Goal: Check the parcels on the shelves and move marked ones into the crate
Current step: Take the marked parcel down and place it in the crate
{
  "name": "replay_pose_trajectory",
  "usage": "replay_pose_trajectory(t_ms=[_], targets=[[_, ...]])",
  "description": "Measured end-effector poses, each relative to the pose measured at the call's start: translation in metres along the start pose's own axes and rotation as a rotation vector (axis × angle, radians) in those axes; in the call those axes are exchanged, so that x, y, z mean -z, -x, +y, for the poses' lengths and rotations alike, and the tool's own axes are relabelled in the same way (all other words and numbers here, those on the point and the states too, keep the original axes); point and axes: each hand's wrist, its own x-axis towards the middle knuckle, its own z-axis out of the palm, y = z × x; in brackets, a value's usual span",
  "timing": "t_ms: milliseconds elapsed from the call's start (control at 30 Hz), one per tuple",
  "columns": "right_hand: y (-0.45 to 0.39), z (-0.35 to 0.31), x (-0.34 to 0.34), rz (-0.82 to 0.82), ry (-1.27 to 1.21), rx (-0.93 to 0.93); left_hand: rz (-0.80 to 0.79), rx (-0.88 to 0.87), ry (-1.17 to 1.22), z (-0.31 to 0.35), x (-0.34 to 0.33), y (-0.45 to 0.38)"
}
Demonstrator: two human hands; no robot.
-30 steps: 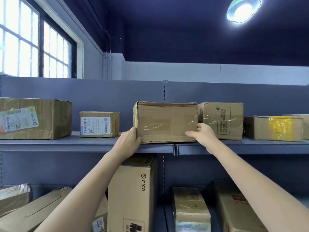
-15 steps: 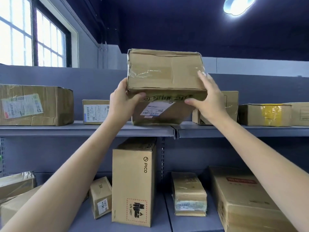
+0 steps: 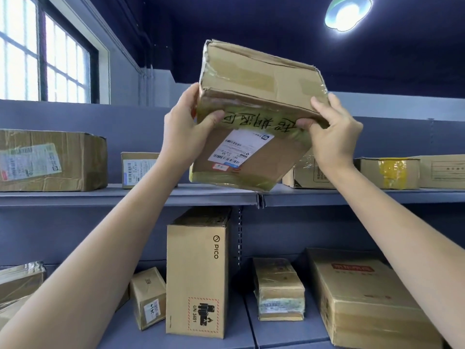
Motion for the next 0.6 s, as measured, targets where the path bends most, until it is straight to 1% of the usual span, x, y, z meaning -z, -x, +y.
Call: replay_pose_trajectory(t_ms=[33,67,167,233,300,333,367,433,500,600], targets=[[0.0,0.0,0.002,0.021,-0.021,-0.029,-0.02,0.005,-0.061,0.0,-0.001,-0.001],[-0.002,0.001,0.005,0.041,-0.041,-0.071,-0.029,0.046,-0.137,-0.002,-0.002,-0.002],[-0.009,0.007,0.018,0.112,-0.102,-0.231,-0.022,0.252,-0.309,-0.022,-0.002,0.005],[-0.014,0.013,0.028,0.173,-0.146,-0.33,-0.042,0.398,-0.322,-0.042,-0.002,0.012],[-0.014,0.018,0.035,0.232,-0.229,-0.458,-0.095,0.545,-0.266,-0.055,-0.005,0.02],[-0.013,0.02,0.037,0.259,-0.264,-0.52,-0.131,0.584,-0.238,-0.058,-0.009,0.025],[-0.01,0.022,0.037,0.282,-0.299,-0.58,-0.166,0.597,-0.207,-0.058,-0.014,0.029],[-0.001,0.023,0.036,0.299,-0.363,-0.704,-0.182,0.544,-0.069,-0.058,-0.025,0.034],[0.009,0.022,0.034,0.267,-0.405,-0.802,-0.106,0.508,0.1,-0.052,-0.032,0.035],[0.02,0.023,0.034,0.184,-0.482,-0.855,0.039,0.486,0.23,-0.046,-0.032,0.033]])
